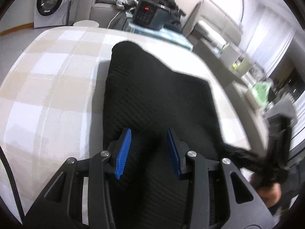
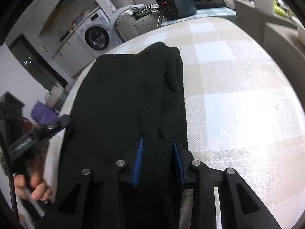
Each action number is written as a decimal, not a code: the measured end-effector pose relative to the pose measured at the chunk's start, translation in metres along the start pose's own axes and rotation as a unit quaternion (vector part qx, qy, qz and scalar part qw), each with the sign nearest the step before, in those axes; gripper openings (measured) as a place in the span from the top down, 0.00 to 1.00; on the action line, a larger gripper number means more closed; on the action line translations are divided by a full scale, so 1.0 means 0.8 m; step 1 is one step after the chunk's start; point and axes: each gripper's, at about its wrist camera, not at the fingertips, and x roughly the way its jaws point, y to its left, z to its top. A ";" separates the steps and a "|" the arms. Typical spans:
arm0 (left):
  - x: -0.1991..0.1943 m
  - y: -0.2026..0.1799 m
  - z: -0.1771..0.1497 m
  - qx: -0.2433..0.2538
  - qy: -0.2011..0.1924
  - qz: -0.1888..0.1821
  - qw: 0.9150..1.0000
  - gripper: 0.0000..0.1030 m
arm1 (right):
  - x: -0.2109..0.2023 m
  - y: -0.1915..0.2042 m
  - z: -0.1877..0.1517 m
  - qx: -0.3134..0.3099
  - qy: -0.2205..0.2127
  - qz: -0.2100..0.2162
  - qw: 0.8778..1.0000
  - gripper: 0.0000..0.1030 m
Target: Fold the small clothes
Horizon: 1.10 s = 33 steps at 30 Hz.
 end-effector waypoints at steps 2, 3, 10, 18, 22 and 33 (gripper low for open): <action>0.010 0.008 0.003 0.003 0.006 -0.003 1.000 0.66 | -0.007 0.003 0.004 0.000 -0.005 -0.001 1.000 0.71; 0.011 0.010 0.000 0.002 0.005 -0.003 1.000 0.66 | -0.014 0.004 0.005 -0.003 -0.012 -0.002 1.000 0.71; 0.003 0.001 0.025 -0.006 -0.006 -0.045 0.999 0.66 | -0.029 0.014 0.045 -0.022 -0.051 0.014 0.998 0.71; 0.028 -0.003 0.033 0.005 0.012 -0.037 0.999 0.66 | 0.020 0.000 0.066 -0.007 -0.012 0.009 1.000 0.81; 0.023 -0.003 0.036 0.008 0.014 -0.040 0.999 0.66 | 0.005 0.005 0.075 -0.005 -0.035 0.053 0.998 0.91; 0.049 0.001 0.042 0.031 0.019 -0.025 0.999 0.66 | 0.015 -0.015 0.074 0.031 -0.010 0.011 0.999 0.86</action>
